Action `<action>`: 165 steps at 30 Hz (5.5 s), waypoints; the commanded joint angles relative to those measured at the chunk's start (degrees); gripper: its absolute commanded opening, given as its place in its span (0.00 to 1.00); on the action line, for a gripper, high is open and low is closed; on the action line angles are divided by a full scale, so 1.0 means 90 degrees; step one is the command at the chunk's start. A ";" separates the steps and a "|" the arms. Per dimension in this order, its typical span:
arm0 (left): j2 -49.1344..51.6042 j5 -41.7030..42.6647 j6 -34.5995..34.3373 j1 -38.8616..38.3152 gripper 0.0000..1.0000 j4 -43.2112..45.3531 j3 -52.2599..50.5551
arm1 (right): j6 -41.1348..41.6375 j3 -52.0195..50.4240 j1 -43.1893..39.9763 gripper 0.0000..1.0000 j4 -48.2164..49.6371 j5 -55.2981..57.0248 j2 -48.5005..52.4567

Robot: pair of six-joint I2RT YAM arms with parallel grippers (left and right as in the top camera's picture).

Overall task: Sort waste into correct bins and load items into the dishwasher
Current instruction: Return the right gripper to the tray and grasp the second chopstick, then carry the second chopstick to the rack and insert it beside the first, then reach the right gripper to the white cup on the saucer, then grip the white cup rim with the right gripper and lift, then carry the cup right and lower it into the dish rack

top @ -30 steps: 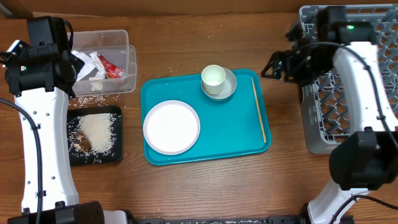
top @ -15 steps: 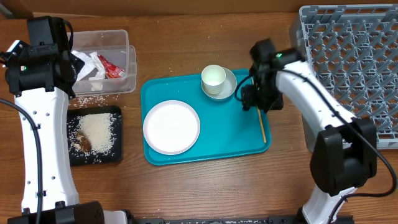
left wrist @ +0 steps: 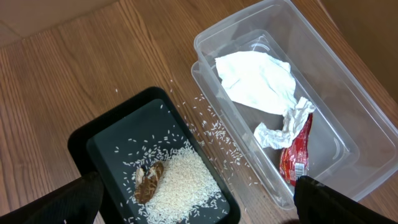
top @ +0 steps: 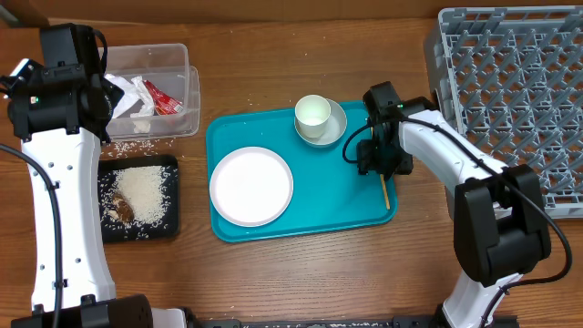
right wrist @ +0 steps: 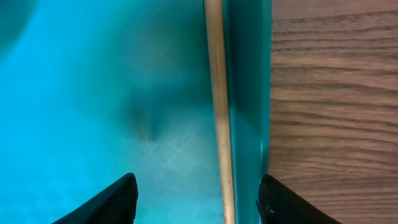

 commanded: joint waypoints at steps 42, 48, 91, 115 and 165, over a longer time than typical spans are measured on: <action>0.0056 -0.0046 -0.0131 -0.0012 1.00 0.0007 -0.0012 | 0.0095 0.1690 -0.0253 0.04 -0.1273 0.0498 0.0743; 0.0056 -0.0046 -0.0131 -0.0012 1.00 0.0005 -0.0012 | -0.0551 0.3507 -0.0998 0.04 -0.2101 0.0386 0.0682; 0.0056 -0.0046 -0.0131 -0.0012 1.00 0.0005 -0.0012 | -0.2567 0.4867 -0.3169 0.59 -0.1914 -0.0534 0.1360; 0.0056 -0.0046 -0.0131 -0.0012 1.00 0.0007 -0.0012 | -0.2477 0.4864 0.0799 1.00 -0.2098 -0.2912 0.0466; 0.0056 -0.0046 -0.0131 -0.0012 1.00 0.0007 -0.0012 | 0.0114 0.5727 0.0549 0.04 -0.1447 0.1535 -0.0204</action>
